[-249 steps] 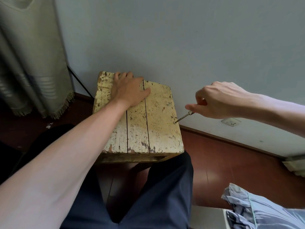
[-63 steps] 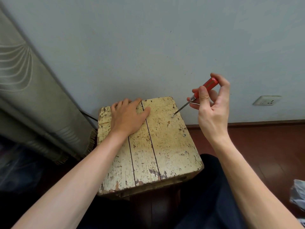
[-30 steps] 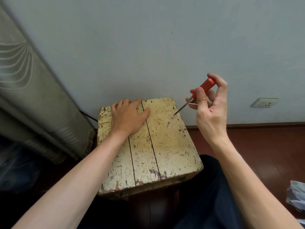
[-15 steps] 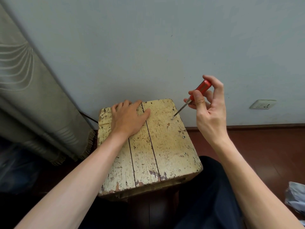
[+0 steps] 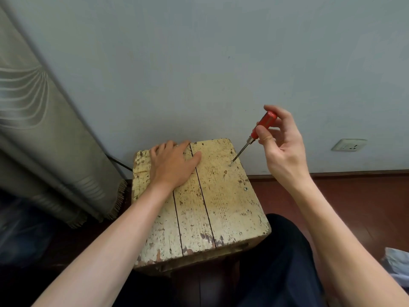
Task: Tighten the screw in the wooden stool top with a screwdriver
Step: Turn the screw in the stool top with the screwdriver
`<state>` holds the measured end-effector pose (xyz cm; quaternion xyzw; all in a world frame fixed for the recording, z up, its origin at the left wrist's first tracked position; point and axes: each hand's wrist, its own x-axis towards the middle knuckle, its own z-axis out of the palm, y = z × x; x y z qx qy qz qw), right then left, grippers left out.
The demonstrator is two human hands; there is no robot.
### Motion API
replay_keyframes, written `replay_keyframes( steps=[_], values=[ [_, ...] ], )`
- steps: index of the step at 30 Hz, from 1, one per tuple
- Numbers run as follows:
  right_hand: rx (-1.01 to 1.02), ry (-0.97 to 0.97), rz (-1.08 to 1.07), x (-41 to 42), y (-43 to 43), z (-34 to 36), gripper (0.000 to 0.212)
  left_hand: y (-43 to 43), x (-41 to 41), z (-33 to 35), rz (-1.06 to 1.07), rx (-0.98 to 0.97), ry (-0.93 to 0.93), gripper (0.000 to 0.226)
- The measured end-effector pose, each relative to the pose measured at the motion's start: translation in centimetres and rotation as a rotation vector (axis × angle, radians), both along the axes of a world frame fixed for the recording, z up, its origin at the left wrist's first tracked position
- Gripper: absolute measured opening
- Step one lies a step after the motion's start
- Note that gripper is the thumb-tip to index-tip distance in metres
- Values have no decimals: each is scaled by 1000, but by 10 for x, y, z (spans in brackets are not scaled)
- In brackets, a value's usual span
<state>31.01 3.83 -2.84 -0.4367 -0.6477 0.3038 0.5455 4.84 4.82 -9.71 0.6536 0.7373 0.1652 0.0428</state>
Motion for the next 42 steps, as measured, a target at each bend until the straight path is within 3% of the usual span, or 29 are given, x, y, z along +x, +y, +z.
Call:
replay_keyframes(
  steps=[4, 14, 24, 29, 37, 42],
  values=[
    [7, -25, 7, 4, -1, 4, 54, -1, 0, 0, 7, -8, -8, 71],
    [15, -4, 117, 14, 1, 17, 52, -3, 1, 5, 4, -19, -10, 72],
    [99, -28, 11, 6, 3, 9, 39, -2, 1, 6, 7, -12, -7, 70],
    [121, -91, -20, 7, 0, 8, 42, -3, 1, 6, 4, -17, -14, 71],
    [47, -86, 146, 18, -2, 18, 59, -2, 0, 5, 4, -16, -10, 73],
    [51, -64, 93, 17, -2, 14, 52, -1, 0, 5, 10, -15, 3, 72]
  ],
)
